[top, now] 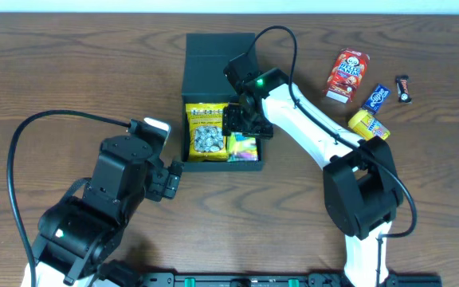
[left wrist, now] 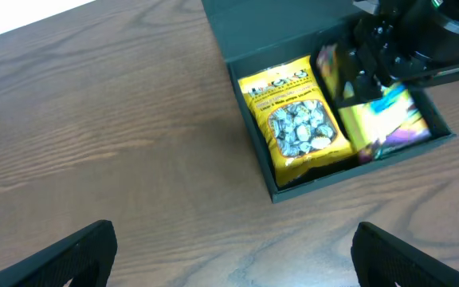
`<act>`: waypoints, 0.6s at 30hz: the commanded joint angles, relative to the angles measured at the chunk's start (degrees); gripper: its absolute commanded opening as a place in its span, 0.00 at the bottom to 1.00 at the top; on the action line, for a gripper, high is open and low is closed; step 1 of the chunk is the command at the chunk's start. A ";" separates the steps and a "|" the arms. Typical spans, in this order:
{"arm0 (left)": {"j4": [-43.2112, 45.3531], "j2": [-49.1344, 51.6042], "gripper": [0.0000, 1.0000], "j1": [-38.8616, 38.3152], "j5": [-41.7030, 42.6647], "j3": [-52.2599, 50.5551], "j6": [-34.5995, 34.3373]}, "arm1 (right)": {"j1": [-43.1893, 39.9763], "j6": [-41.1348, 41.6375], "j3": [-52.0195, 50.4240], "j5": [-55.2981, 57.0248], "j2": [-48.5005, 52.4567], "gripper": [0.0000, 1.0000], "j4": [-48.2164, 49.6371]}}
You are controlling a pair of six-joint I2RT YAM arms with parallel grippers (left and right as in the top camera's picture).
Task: Pack container
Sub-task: 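Lower the Pretz box into the box beside the Hacks bag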
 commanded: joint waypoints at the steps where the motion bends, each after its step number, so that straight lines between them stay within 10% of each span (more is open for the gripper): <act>1: -0.02 -0.13 0.95 -0.02 0.00 0.42 -0.39 | 0.44 -1.33 0.13 1.42 -0.50 0.85 -0.22; 8: 0.00 -0.13 0.95 -0.02 0.00 0.42 -0.39 | 0.31 -5.68 2.67 1.22 -0.66 0.88 -0.83; 18: 0.00 -0.13 0.95 -0.02 0.00 0.42 -0.37 | 0.26 -11.21 7.65 1.53 -0.72 0.17 -1.88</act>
